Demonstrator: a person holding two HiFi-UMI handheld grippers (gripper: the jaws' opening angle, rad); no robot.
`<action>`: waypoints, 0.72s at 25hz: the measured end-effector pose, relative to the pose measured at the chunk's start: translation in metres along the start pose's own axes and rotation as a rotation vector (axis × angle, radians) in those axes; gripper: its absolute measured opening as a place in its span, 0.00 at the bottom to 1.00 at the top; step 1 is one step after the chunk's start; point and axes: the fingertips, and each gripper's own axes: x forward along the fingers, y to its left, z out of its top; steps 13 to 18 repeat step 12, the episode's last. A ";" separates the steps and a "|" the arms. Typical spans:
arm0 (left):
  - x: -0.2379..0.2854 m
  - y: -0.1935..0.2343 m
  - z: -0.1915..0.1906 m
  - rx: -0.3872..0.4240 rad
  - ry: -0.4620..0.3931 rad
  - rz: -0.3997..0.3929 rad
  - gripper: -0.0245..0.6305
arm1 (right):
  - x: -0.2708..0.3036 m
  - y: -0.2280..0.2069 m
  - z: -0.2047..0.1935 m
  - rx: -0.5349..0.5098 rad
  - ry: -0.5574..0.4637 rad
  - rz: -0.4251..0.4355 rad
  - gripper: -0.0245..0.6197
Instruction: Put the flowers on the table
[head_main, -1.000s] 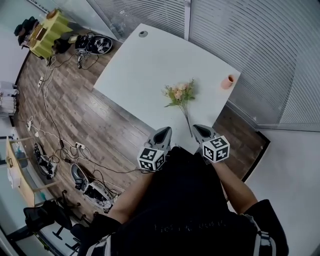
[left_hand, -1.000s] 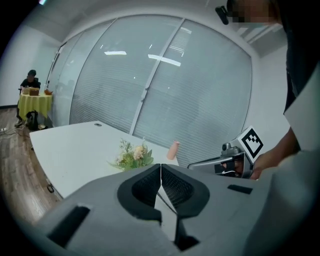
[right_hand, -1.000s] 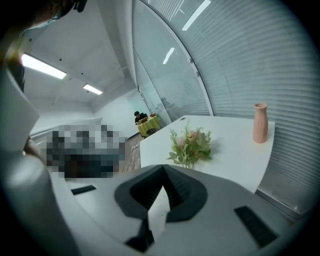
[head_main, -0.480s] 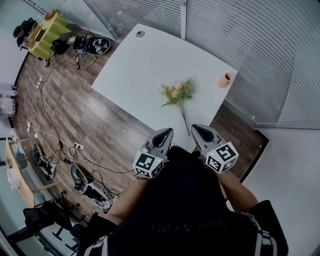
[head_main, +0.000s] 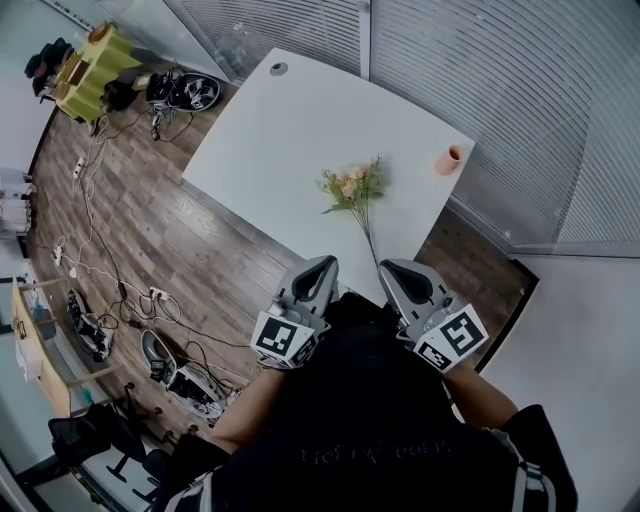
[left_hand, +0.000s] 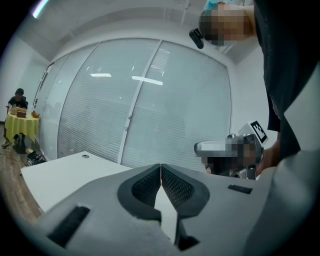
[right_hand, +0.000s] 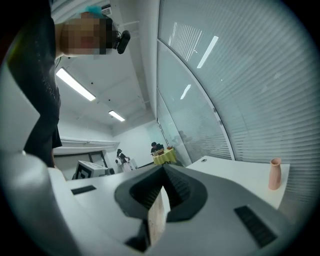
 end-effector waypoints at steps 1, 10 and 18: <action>-0.001 0.001 0.000 0.001 -0.001 -0.001 0.07 | 0.000 0.002 0.004 0.000 -0.010 0.003 0.08; -0.002 -0.003 0.004 -0.034 -0.015 -0.015 0.07 | -0.002 0.012 0.018 -0.135 -0.019 -0.005 0.09; -0.001 -0.004 0.005 -0.028 -0.021 -0.017 0.07 | -0.002 0.012 0.016 -0.167 -0.008 -0.009 0.09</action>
